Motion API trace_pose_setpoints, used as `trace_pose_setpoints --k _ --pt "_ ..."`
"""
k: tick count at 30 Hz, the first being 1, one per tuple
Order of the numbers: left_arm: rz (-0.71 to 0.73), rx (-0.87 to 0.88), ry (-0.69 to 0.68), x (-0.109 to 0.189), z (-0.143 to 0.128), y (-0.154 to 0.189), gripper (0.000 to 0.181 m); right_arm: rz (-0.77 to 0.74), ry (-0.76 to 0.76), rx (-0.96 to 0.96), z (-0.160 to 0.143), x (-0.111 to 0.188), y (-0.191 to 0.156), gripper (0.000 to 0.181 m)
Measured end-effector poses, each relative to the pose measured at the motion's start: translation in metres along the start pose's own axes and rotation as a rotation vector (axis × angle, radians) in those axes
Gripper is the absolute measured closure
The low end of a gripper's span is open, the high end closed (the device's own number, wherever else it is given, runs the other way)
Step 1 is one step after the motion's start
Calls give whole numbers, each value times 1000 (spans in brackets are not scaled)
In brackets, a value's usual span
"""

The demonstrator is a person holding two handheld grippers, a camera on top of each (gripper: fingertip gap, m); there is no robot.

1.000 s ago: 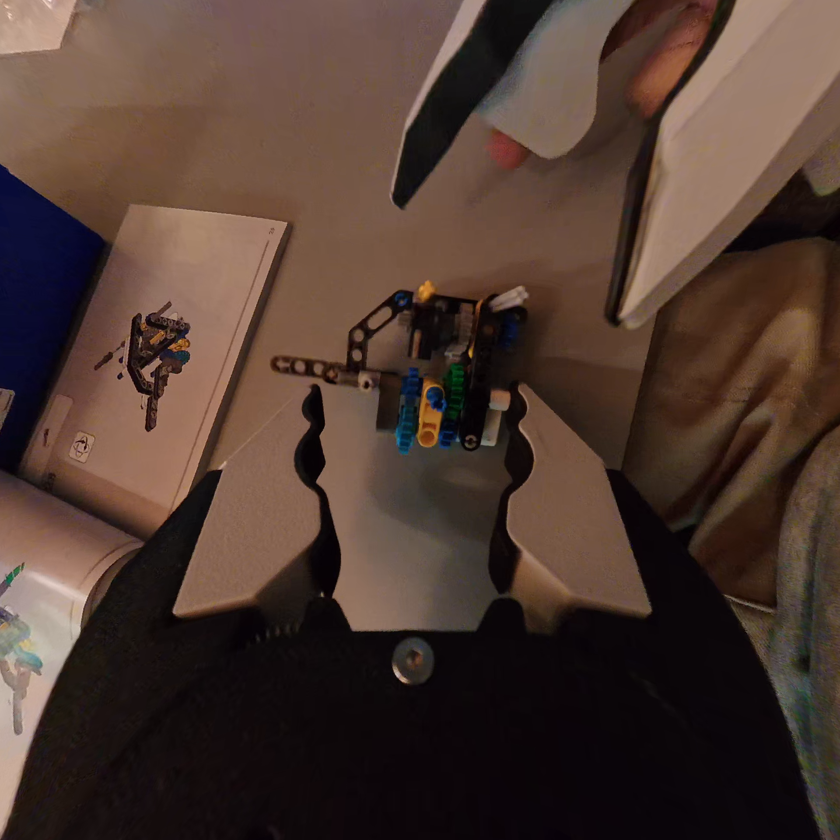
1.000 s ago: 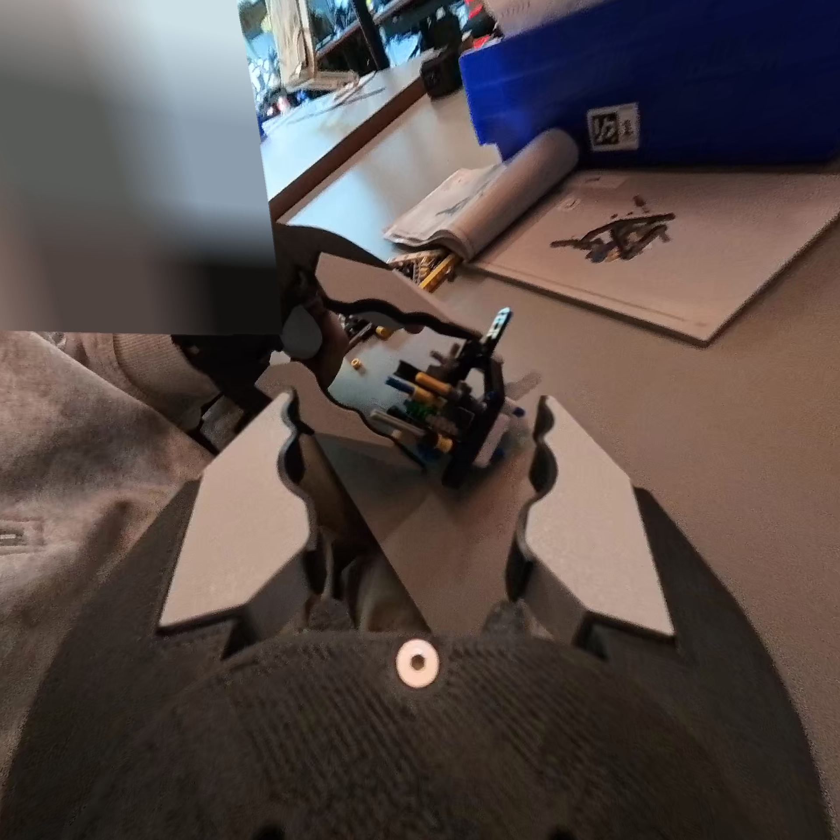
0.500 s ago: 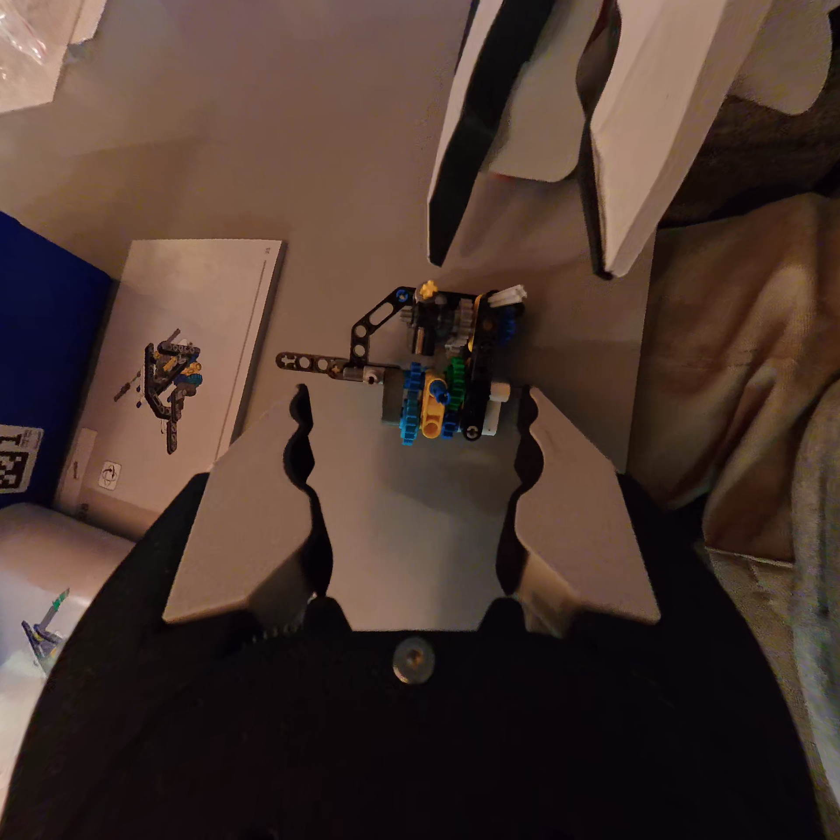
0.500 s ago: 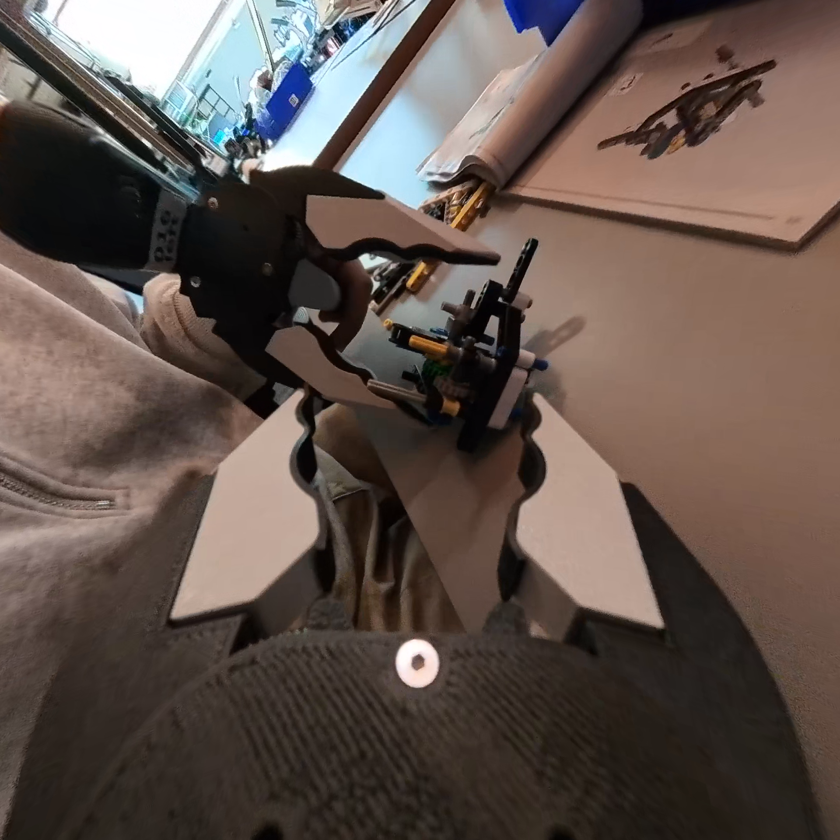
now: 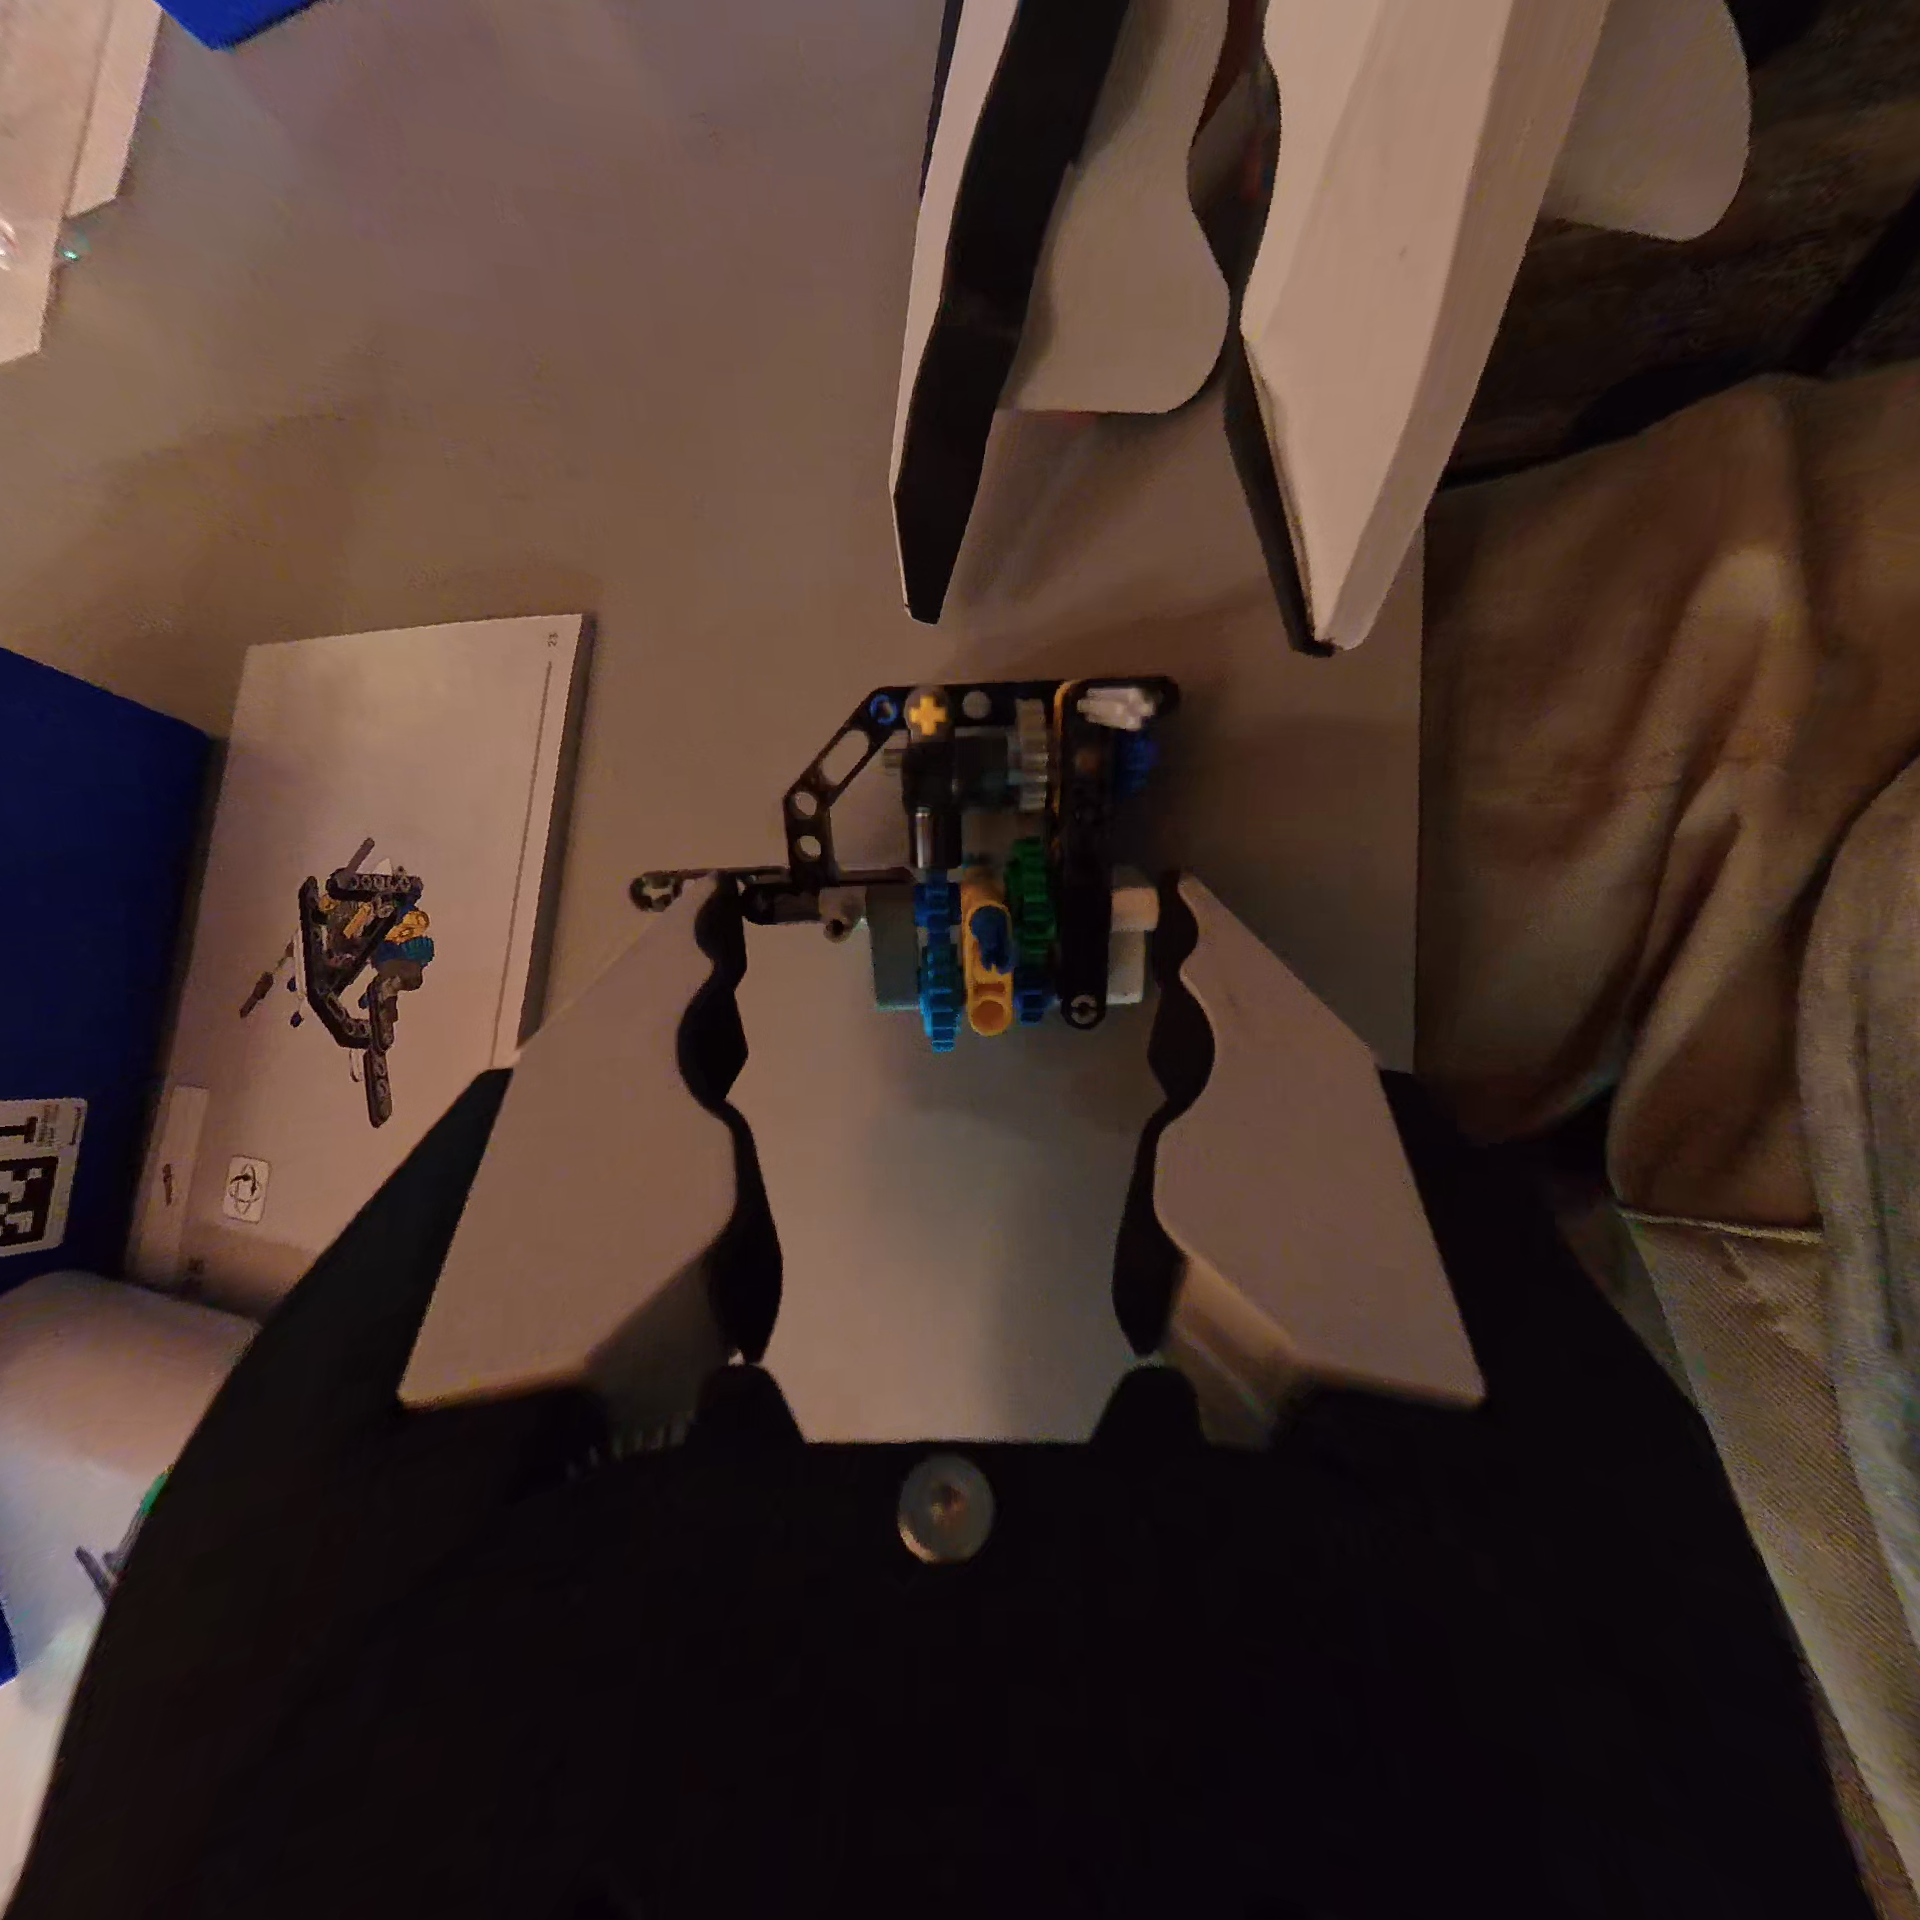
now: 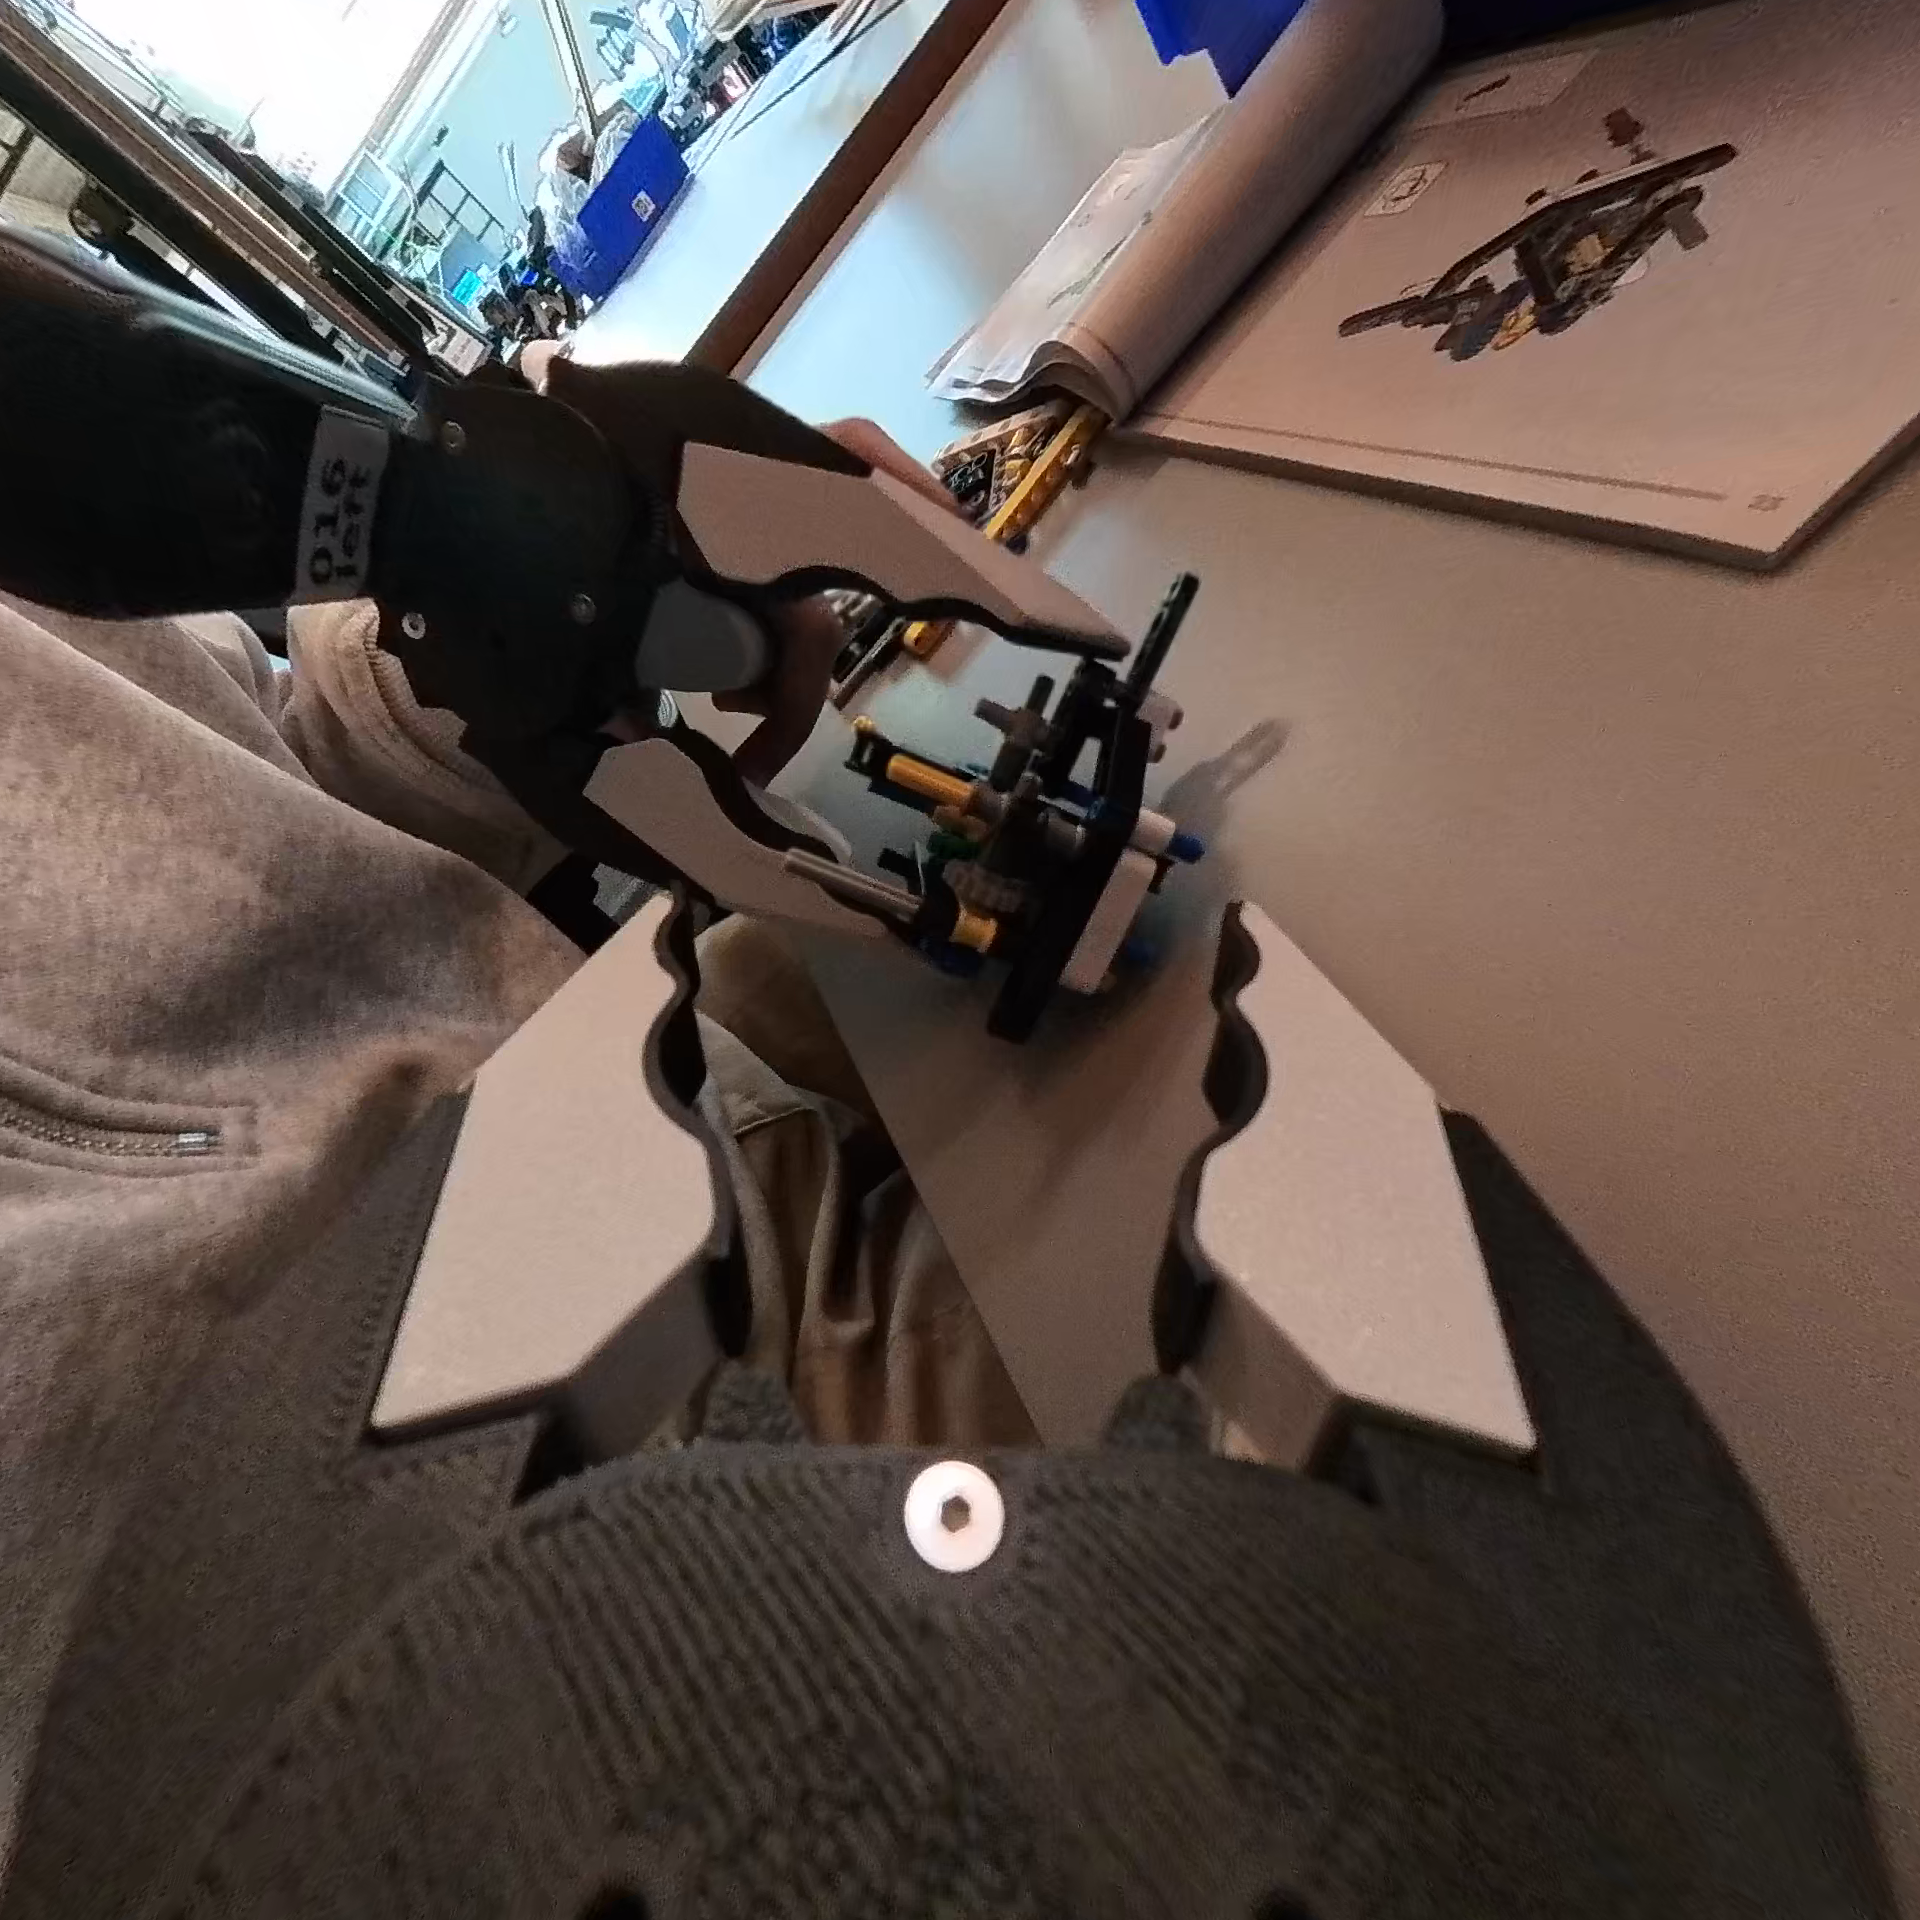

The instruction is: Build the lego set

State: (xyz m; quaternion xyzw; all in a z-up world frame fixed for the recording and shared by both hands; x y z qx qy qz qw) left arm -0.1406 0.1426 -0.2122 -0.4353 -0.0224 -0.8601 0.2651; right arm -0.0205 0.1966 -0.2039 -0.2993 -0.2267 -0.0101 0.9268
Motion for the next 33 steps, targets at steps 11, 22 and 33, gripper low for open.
trace_pose_setpoints --k 11,22,33 --pt "46 31 14 -2 2 -2 103 13 4 -16 5 -3 -4 102" --pt "75 48 68 -5 3 1 103 15 -38 -129 4 -11 5 92" --pt "122 27 135 -9 4 3 103 5 -148 -74 6 -20 4 102"
Point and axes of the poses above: each gripper's, where its closed fingertips meet, x back along the fingers, z out of its top, y = z × x across the jaws, the point moved 7 cm from there along x, back along the fingers, and after that the axes turned 9 degrees about -z, right-handed, at the moved point
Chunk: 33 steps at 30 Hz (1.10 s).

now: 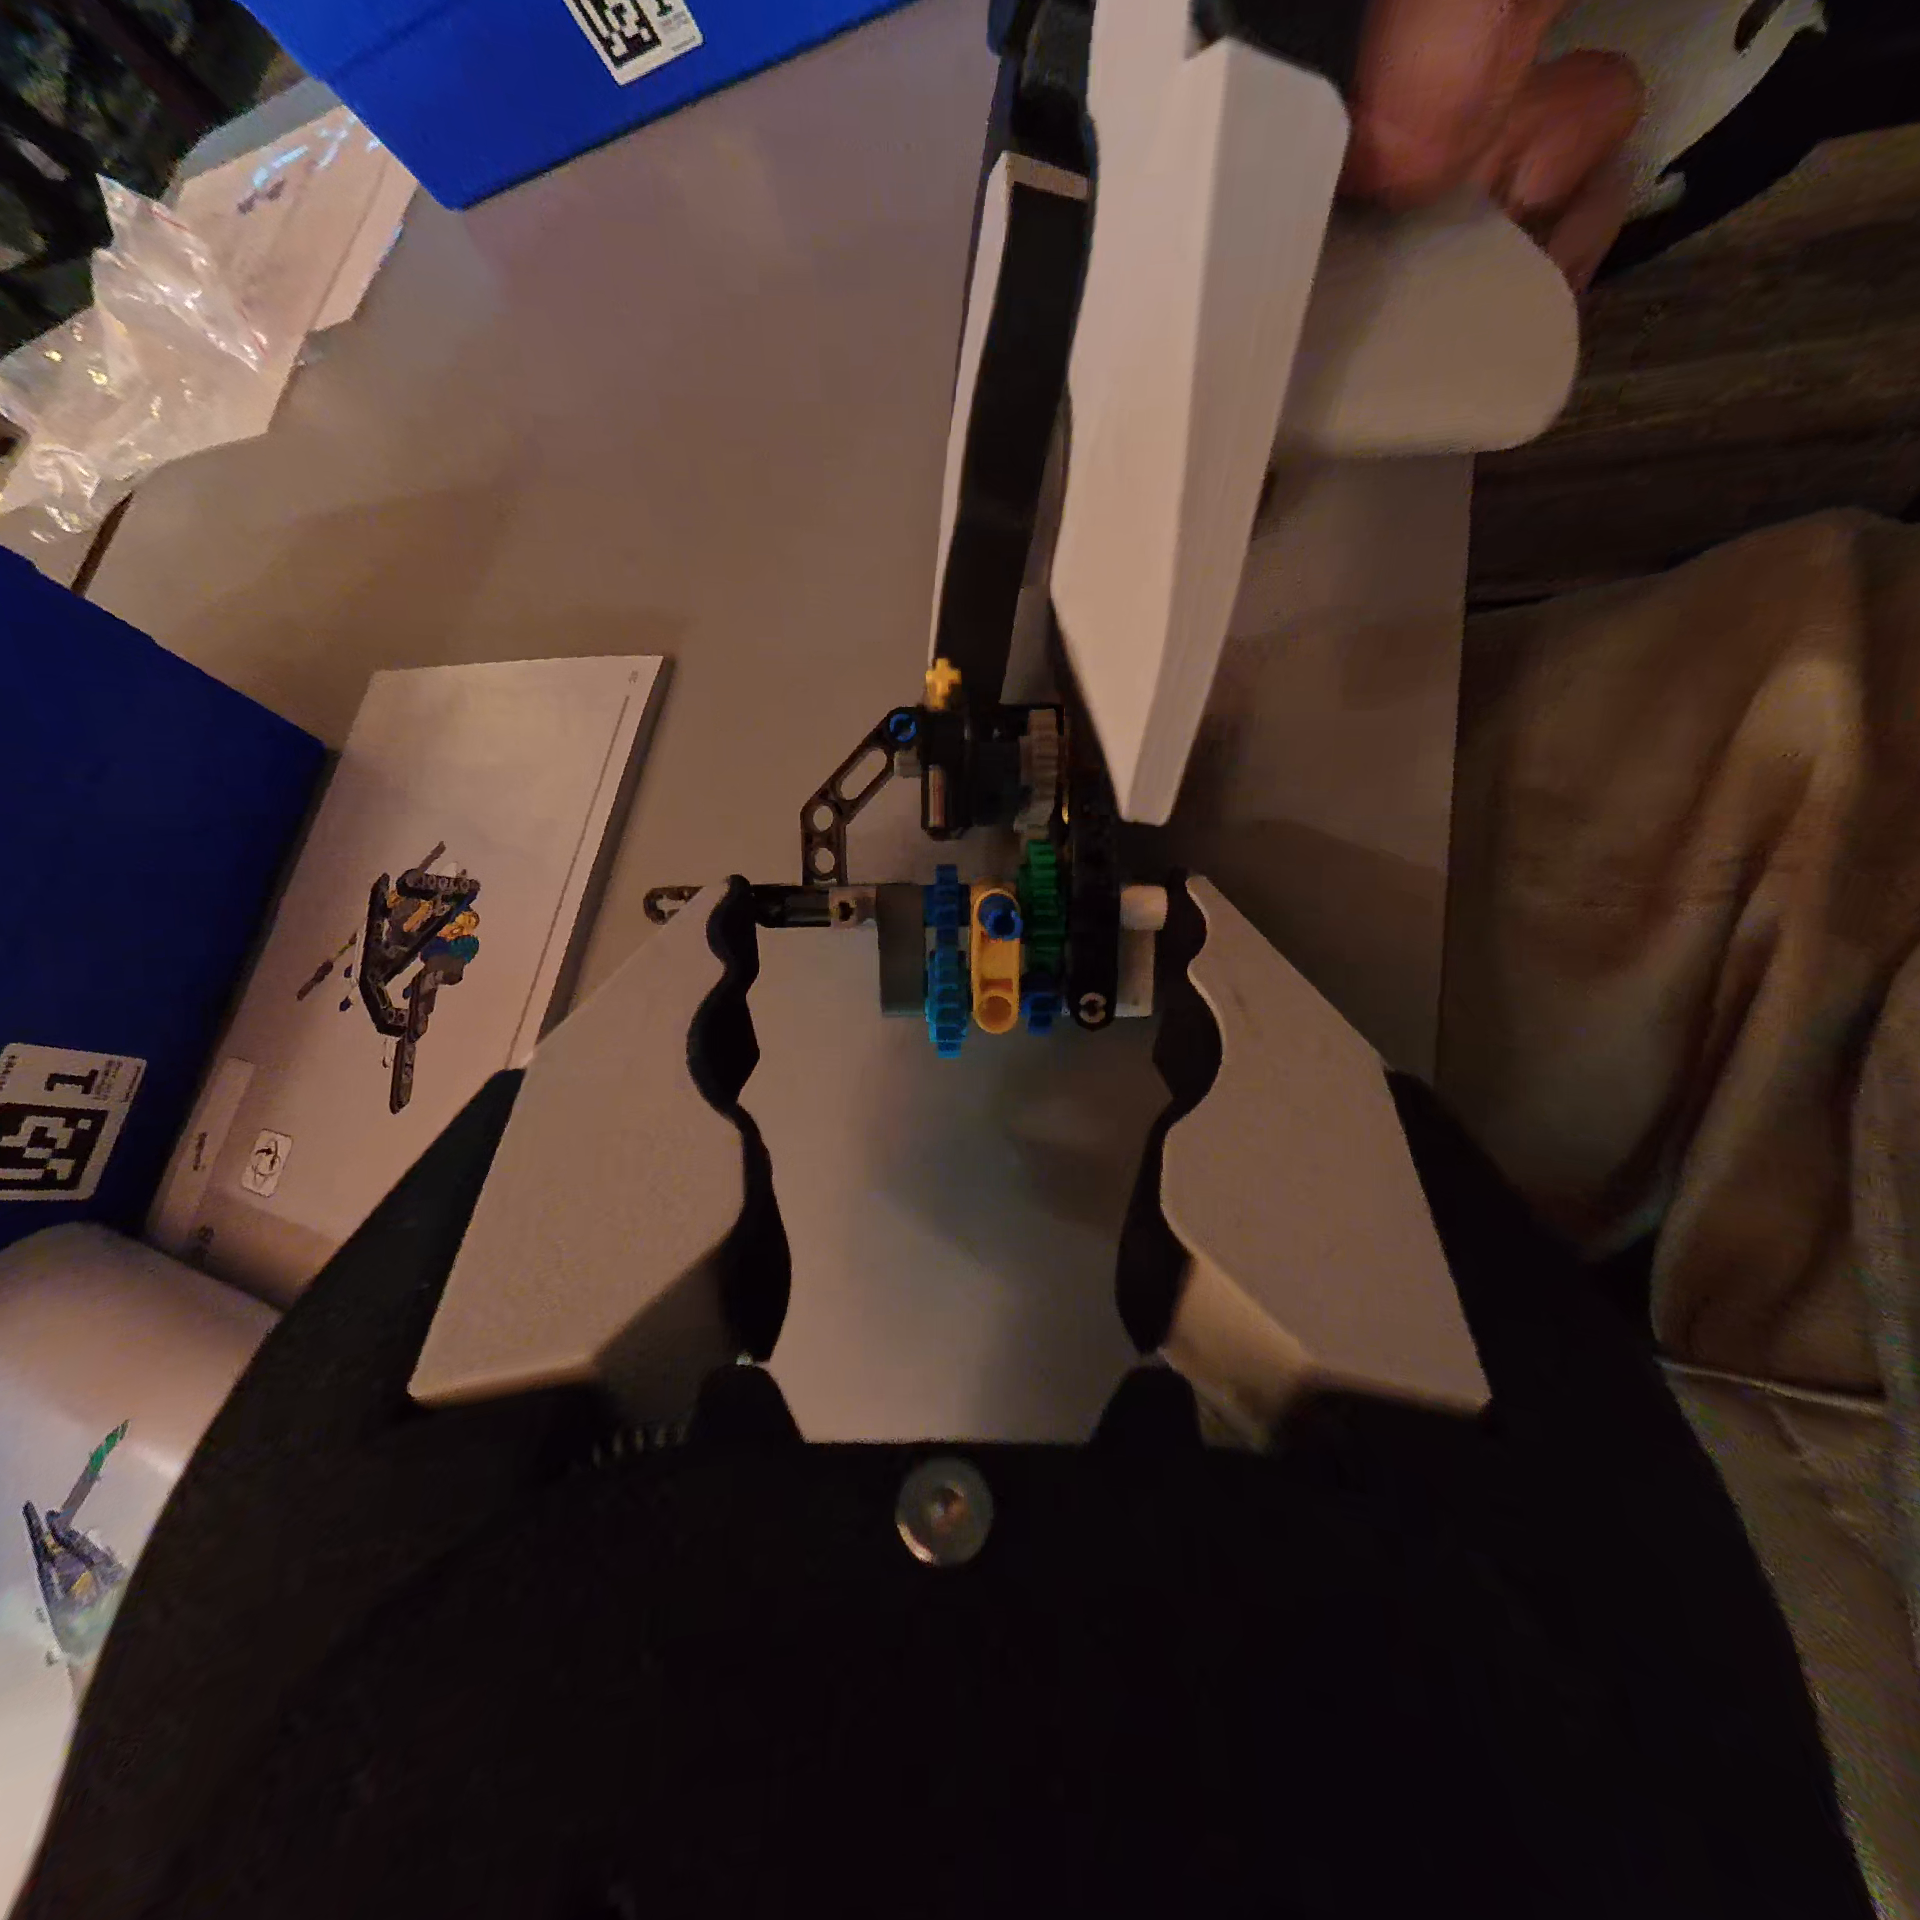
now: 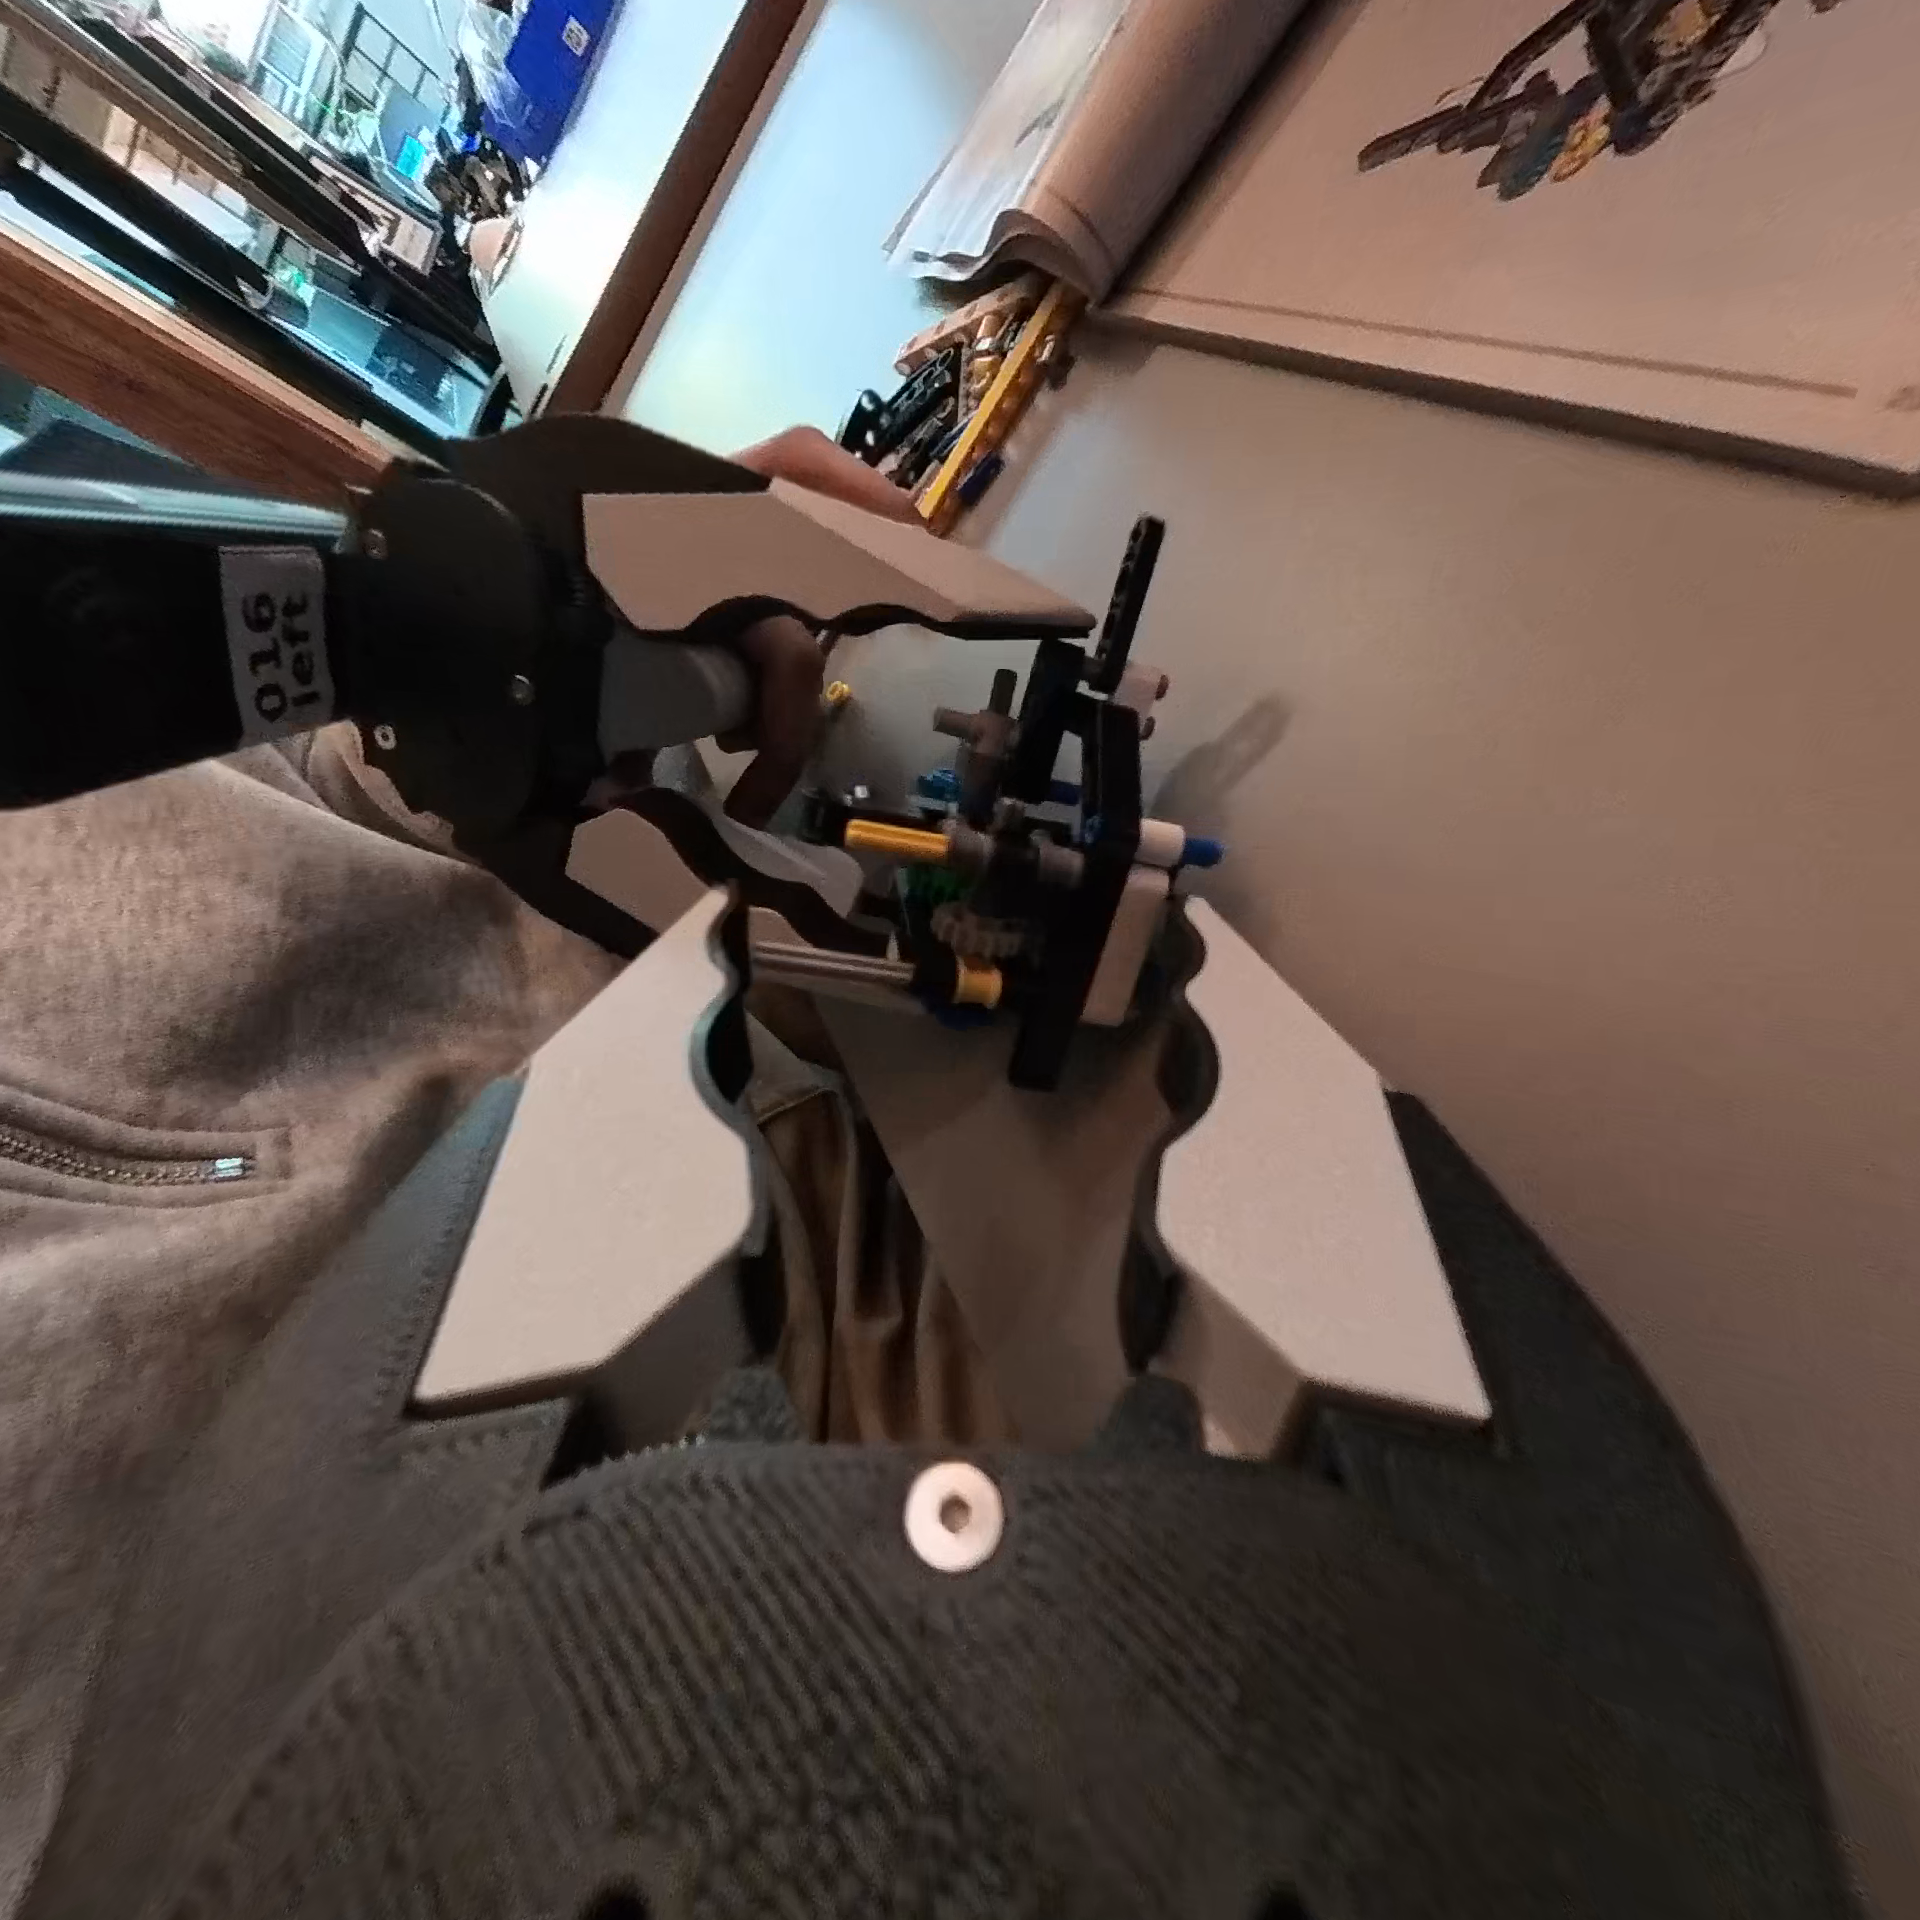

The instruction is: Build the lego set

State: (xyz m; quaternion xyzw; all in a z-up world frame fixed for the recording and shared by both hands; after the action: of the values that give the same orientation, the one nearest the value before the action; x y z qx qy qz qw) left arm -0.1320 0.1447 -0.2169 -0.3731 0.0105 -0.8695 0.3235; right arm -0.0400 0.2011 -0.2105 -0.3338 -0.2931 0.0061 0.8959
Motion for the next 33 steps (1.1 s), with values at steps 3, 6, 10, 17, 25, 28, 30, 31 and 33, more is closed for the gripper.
trace_pose_setpoints --k 3,6,10,17,25,28,30,31,33 --pt "-8 8 12 0 0 0 103 6 -14 -6 0 -1 0 103" --pt "-6 2 16 0 0 0 103 7 -29 -10 1 -1 0 105" --pt "-8 -5 16 0 0 1 104 6 -37 -19 1 -1 -1 106" --pt "-10 -4 8 0 -1 1 104 13 -30 -36 1 0 0 107" --pt "-15 -5 -5 0 0 0 104 21 -14 -53 1 0 1 108" --pt "-15 0 1 0 0 -1 104 23 -6 -64 1 0 2 108" --pt "-13 3 7 0 -1 -1 104 24 -5 -66 1 0 2 108" --pt "-12 4 7 0 -1 -1 104 25 -5 -67 1 0 2 108" --pt "-10 6 9 0 -1 -1 104 21 1 -67 1 0 2 109"
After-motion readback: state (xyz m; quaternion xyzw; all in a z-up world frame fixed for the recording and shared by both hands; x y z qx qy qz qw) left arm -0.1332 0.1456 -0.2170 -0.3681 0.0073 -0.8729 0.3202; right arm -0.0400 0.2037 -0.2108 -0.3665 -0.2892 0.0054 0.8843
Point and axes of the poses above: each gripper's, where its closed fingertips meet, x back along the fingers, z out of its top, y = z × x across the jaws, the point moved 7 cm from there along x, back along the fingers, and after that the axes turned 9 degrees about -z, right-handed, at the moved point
